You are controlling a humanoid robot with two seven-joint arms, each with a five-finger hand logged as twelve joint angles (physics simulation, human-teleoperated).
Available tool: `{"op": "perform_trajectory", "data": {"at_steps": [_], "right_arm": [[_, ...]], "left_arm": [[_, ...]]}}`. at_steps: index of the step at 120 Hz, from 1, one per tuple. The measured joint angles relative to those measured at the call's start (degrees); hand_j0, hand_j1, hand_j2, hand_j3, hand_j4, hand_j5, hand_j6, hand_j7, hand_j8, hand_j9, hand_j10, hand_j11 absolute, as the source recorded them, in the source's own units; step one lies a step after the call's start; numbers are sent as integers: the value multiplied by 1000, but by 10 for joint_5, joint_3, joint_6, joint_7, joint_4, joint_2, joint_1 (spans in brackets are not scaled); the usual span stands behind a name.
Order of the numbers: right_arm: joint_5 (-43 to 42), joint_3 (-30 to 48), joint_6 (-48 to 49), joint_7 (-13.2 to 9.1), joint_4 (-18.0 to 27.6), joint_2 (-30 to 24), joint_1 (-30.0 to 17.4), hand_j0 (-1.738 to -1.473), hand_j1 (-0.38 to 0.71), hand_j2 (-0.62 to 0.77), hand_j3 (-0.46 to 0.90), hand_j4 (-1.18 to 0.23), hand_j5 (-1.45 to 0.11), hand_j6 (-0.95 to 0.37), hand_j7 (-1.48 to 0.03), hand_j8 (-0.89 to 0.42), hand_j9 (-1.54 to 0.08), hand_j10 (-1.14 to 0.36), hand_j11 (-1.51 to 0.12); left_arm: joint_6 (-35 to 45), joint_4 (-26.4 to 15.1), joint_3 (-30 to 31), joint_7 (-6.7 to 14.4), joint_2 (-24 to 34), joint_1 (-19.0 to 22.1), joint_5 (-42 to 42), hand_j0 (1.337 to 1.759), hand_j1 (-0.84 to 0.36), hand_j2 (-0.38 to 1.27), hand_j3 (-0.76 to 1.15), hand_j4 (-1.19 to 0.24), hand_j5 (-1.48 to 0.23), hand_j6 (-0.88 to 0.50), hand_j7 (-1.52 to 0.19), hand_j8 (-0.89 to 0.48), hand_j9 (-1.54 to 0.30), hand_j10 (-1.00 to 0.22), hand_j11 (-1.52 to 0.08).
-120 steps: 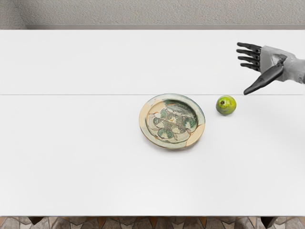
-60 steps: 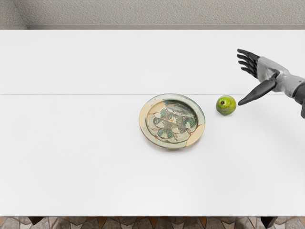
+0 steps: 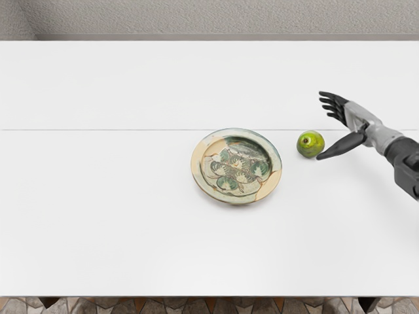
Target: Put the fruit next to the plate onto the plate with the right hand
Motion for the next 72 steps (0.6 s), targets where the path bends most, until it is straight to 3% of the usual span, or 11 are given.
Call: {"op": "perform_trajectory", "data": {"at_steps": [28,72], "right_arm": [[-8,-7,-35,0,-28,37,-9,-1658,-158,-29,0,-163,-210,-164,-210,-163,-210,-162,-210],[-10,-23,-39,0,-68,76,-4,-1658,-121,-35,0,-193,-249,-194,-249,-194,-249,-193,-249]], "left_arm": [[0,0,0,0,0,0,0,1658,348,0,0,-1,-1,-1,-1,-1,-1,-1,-1],[0,0,0,0,0,0,0,1658,348,0,0,-1,-1,-1,-1,-1,-1,-1,-1]]}}
